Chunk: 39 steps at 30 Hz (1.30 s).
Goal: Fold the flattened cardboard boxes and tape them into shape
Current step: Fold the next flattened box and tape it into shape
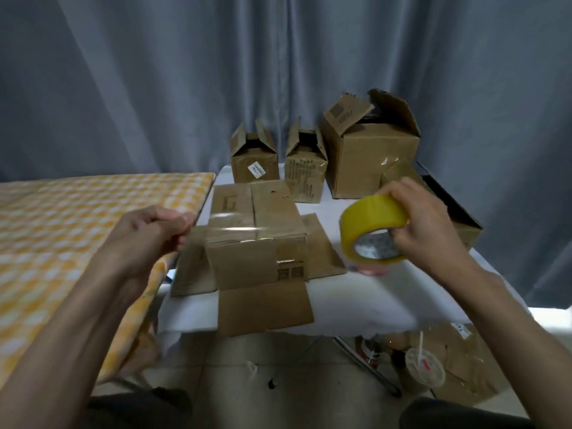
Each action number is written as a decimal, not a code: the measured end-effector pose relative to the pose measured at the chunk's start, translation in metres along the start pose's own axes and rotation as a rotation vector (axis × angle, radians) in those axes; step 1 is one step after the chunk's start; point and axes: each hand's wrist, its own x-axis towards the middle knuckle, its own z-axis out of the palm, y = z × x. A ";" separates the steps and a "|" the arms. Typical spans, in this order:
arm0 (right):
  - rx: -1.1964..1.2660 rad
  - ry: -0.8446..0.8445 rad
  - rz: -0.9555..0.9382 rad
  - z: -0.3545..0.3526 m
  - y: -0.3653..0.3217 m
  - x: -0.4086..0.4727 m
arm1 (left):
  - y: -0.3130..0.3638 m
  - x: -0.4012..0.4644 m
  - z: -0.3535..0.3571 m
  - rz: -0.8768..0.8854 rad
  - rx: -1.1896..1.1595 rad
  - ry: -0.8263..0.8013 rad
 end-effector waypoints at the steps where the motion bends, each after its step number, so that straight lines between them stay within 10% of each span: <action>1: -0.011 -0.004 0.002 0.004 0.000 0.000 | -0.006 0.000 -0.004 -0.029 0.019 -0.007; 20: -0.065 -0.072 0.111 0.035 0.003 0.009 | -0.027 0.009 -0.008 -0.237 0.036 -0.046; 29: -0.020 -0.142 0.123 0.043 0.007 0.005 | -0.036 0.010 -0.001 -0.167 0.404 -0.044; 32: -0.017 -0.151 0.129 0.042 0.009 0.004 | -0.031 0.010 0.002 -0.156 0.854 -0.018; 34: -0.017 -0.150 0.133 0.042 0.012 0.005 | -0.024 0.007 0.005 -0.039 1.100 0.099; 39: -0.032 -0.166 0.159 0.042 0.018 0.009 | 0.004 -0.016 0.062 0.631 0.874 0.057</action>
